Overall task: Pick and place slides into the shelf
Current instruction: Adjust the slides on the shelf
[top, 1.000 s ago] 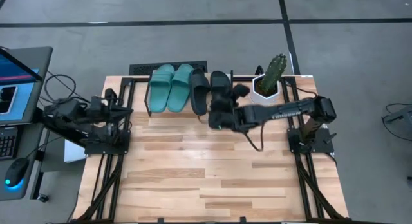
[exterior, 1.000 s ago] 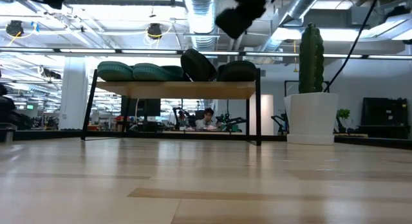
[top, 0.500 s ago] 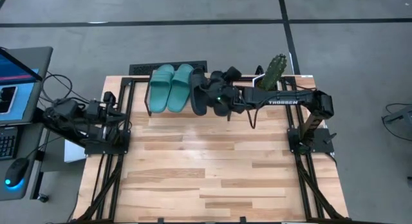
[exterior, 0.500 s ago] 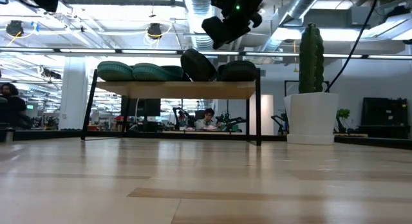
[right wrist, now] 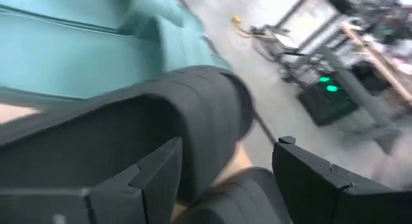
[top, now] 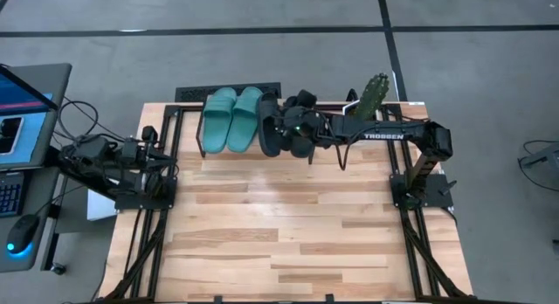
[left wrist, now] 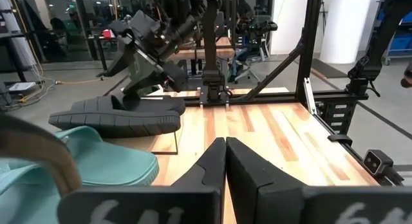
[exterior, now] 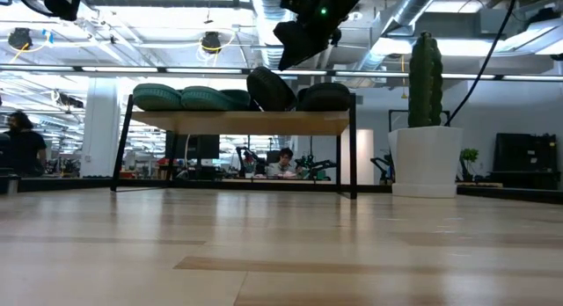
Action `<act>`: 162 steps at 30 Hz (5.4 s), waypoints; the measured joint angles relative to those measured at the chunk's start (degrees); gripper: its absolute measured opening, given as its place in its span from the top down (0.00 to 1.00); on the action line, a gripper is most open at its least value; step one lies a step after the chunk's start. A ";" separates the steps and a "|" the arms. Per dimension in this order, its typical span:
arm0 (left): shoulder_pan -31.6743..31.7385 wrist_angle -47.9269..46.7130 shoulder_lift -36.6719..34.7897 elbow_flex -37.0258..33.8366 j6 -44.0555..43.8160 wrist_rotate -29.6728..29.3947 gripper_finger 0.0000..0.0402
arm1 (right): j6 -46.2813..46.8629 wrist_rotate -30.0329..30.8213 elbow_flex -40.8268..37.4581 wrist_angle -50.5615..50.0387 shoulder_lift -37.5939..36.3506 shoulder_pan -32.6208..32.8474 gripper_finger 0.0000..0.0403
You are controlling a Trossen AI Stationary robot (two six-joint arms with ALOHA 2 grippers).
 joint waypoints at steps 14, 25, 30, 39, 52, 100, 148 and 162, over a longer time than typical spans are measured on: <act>0.00 -0.18 0.01 0.01 -1.25 -0.08 1.00 | -1.87 0.61 0.00 0.68 7.56 -0.13 0.43; 0.00 -0.43 0.00 0.02 -3.66 -0.11 1.00 | -5.48 11.12 2.17 4.86 9.44 -0.72 0.62; 0.00 -0.43 0.00 0.02 -3.67 -0.01 1.00 | -6.56 11.91 2.60 4.72 9.44 -0.70 0.93; 0.00 -0.45 0.00 0.02 -3.67 0.00 1.00 | -10.44 16.83 2.64 4.88 9.07 0.08 1.00; 0.00 -0.48 0.00 0.02 -3.67 0.00 1.00 | -13.31 10.38 5.58 -0.01 8.11 0.33 1.00; 0.00 -0.50 0.00 0.04 -3.73 -0.03 1.00 | -7.92 -8.78 17.55 -11.91 12.22 -8.76 0.99; 0.02 -0.66 0.00 0.04 -4.65 0.06 1.00 | -3.99 1.64 25.38 -29.67 12.24 -4.69 0.96; 0.00 -0.67 0.00 0.04 -4.67 -0.11 1.00 | -5.94 2.97 27.65 -28.56 12.24 -2.78 0.58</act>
